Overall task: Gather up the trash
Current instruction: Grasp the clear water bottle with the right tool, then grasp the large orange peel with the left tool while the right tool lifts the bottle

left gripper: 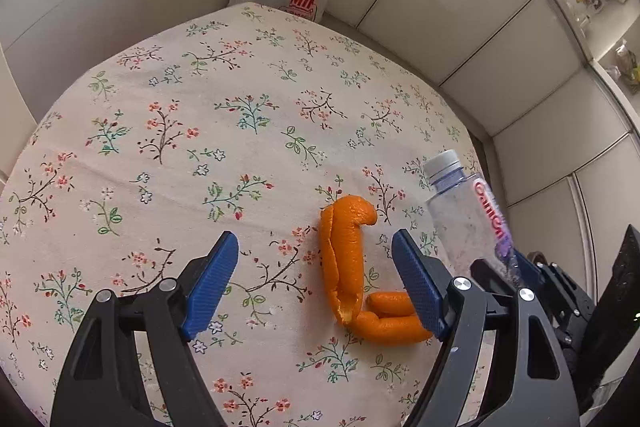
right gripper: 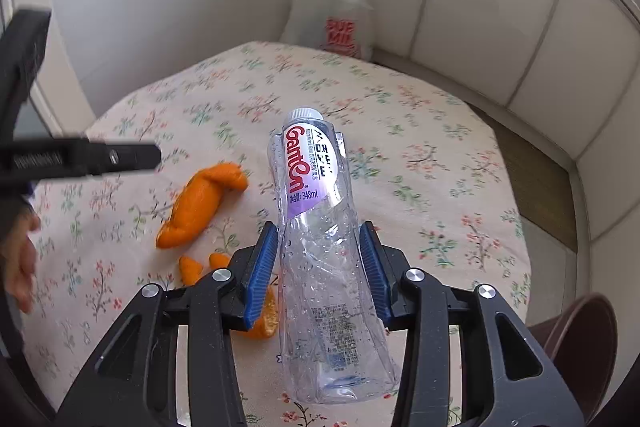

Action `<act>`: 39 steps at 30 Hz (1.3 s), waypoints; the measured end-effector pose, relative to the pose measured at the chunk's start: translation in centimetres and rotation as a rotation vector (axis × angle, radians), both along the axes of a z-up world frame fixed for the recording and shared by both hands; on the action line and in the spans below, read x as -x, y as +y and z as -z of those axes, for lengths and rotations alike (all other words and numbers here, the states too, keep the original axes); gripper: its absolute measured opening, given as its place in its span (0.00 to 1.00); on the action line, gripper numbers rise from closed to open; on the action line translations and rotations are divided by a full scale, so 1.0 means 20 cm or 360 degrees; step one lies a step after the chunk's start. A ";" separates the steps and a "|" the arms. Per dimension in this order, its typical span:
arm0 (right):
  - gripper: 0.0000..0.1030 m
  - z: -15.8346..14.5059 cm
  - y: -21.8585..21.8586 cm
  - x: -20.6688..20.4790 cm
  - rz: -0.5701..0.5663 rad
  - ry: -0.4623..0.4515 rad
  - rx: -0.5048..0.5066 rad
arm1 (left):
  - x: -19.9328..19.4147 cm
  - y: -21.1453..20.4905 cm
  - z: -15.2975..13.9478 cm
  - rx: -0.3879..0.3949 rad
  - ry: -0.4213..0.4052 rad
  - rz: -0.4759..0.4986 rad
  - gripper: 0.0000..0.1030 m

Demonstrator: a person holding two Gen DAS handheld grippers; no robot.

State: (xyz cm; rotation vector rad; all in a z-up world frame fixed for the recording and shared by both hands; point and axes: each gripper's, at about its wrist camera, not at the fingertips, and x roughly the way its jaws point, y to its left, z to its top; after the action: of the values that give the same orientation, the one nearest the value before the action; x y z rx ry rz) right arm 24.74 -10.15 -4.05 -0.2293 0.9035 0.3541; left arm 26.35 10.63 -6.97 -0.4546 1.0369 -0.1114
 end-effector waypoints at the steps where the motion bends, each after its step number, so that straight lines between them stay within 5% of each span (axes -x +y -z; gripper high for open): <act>1: 0.39 -0.02 -0.03 0.00 0.0042 -0.0009 -0.0029 | -0.01 -0.02 0.01 -0.0007 0.0007 0.0009 0.75; 8: 0.39 -0.08 -0.20 -0.01 0.0273 -0.0018 -0.0156 | -0.09 -0.17 0.09 -0.0089 0.0032 0.0132 0.75; 15: 0.39 -0.07 -0.27 0.01 0.0316 -0.0014 -0.0142 | -0.13 -0.27 0.17 -0.0218 0.0045 0.0207 0.74; 20: 0.39 -0.08 -0.28 0.01 0.0323 -0.0020 -0.0152 | -0.14 -0.26 0.20 -0.0264 0.0061 0.0215 0.53; 22: 0.39 -0.07 -0.28 0.00 0.0323 -0.0021 -0.0145 | -0.15 -0.27 0.20 -0.0246 0.0070 0.0237 0.32; 24: 0.39 -0.07 -0.27 0.00 0.0325 -0.0017 -0.0147 | -0.14 -0.27 0.20 -0.0230 0.0065 0.0258 0.26; 39: 0.39 -0.13 -0.32 0.02 0.0363 -0.0072 -0.0185 | -0.09 -0.38 0.05 -0.0204 -0.0102 0.0337 0.21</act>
State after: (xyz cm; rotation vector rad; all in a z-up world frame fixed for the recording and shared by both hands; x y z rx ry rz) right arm 24.26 -16.46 -1.49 -0.0261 0.8514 0.1879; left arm 28.07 3.07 -8.00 -0.2230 1.0206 -0.2450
